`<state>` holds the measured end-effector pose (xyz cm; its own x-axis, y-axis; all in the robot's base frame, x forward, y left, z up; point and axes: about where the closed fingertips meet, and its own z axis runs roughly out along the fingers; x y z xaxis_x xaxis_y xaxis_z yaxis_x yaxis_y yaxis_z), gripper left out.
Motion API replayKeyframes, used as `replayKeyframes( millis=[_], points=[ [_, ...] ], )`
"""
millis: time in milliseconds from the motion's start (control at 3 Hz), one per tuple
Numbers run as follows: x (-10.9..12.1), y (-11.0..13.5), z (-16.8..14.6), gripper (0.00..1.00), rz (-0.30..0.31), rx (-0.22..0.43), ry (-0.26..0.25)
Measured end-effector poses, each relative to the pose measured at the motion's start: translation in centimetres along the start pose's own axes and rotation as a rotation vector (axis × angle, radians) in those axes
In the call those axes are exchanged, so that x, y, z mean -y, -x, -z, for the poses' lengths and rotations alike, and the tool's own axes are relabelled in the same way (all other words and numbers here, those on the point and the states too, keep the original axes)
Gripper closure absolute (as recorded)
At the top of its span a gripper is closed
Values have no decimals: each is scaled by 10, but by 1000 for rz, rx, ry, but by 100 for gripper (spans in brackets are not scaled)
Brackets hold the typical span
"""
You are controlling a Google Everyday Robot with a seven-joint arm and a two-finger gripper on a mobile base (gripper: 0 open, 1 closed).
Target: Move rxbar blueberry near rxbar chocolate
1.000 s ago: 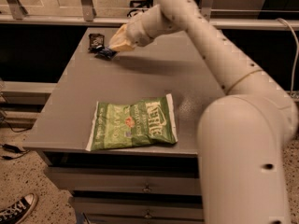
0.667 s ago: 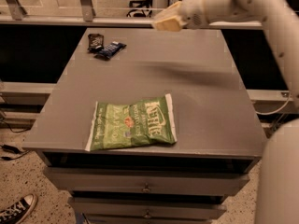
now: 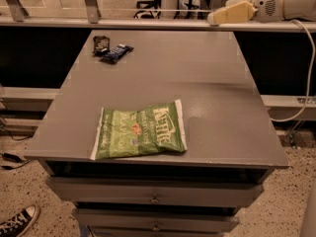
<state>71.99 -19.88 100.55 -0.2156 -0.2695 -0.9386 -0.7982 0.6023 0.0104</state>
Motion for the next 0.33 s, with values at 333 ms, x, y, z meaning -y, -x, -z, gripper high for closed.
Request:
replayKeyframes(
  millis=[333],
  points=[
    [-2, 1, -6, 3, 10, 0, 10]
  ],
)
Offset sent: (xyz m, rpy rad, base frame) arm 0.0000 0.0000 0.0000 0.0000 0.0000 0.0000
